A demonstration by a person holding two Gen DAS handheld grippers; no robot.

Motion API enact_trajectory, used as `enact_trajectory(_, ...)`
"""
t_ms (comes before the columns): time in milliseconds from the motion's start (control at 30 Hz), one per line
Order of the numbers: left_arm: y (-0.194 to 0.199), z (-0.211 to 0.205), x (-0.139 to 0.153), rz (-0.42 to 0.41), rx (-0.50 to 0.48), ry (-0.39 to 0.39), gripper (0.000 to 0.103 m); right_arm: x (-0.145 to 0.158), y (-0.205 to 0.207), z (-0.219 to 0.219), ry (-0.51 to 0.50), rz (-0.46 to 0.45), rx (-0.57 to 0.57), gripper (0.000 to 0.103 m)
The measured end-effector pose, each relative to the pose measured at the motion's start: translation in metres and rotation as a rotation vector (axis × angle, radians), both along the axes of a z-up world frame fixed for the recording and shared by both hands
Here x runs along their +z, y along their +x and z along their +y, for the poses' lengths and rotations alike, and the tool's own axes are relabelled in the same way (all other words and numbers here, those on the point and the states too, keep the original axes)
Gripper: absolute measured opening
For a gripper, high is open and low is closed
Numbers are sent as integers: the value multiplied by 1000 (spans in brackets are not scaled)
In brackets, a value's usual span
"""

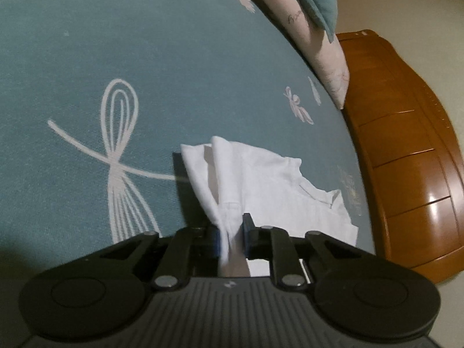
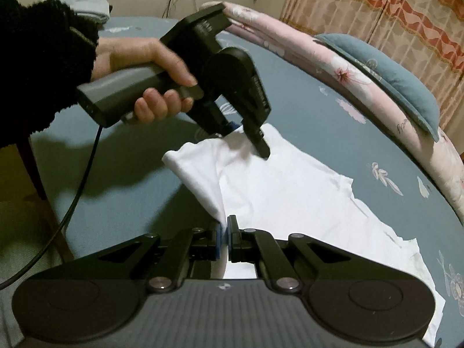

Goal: Fold clothes
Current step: 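Close the right tool on the shirt end while the left tool closes beside it, then lift the gripped shirt end and fold it over with both tools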

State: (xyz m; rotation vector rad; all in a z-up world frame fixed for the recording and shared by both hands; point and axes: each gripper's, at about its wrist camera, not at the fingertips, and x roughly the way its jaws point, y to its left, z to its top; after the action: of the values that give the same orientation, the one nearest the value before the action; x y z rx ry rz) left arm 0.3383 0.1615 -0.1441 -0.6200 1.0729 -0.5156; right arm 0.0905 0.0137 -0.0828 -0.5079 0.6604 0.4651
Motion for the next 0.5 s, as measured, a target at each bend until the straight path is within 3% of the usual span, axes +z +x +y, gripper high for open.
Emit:
enact_trajectory(200,-6,-28,37,-61,-44,211,10,0,-2,-6,38,5,-32,3)
enact_trajectory(500,-16,-72,105,-171,-103,328,9,29,-14,-53,211,-52,-94,3)
